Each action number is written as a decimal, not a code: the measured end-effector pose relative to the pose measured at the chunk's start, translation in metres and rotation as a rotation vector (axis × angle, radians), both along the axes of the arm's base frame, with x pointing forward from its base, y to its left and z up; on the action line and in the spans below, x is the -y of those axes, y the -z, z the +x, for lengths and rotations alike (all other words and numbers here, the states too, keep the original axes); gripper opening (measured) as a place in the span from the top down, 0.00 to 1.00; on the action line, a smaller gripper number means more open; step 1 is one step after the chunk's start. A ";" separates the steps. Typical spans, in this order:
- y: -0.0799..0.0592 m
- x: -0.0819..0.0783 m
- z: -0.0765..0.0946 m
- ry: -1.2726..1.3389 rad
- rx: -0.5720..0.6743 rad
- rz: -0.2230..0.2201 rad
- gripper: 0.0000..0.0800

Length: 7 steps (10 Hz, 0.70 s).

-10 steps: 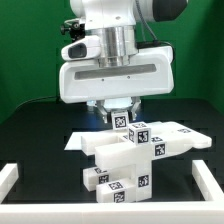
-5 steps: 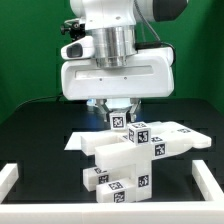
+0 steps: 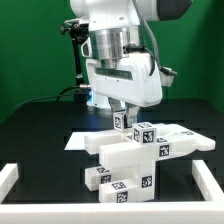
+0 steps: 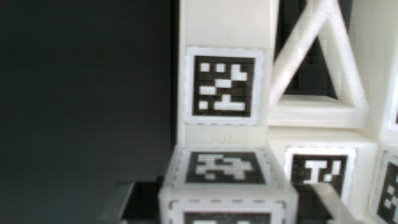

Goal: Assemble chair

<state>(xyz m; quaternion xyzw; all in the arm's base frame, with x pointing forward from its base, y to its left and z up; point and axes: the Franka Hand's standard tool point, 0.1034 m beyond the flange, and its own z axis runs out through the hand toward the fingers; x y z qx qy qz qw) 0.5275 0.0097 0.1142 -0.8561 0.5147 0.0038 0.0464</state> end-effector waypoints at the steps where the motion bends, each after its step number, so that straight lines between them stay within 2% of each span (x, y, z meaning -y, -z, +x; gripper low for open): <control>1: 0.000 0.000 0.000 -0.005 0.000 0.000 0.64; 2: 0.000 0.000 0.000 -0.039 0.003 -0.002 0.64; 3: 0.000 0.000 0.000 -0.043 0.003 -0.002 0.42; 4: -0.001 0.003 0.001 -0.245 0.015 -0.008 0.27; 5: -0.002 0.003 0.001 -0.441 0.029 -0.012 0.27; 6: 0.000 -0.001 -0.002 -0.601 0.031 -0.009 0.20; 7: 0.002 -0.007 -0.004 -0.735 0.033 -0.013 0.20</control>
Offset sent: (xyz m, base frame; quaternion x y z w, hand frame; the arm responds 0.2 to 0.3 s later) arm 0.0089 0.0002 0.0036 0.0036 -0.0353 -0.2911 0.9560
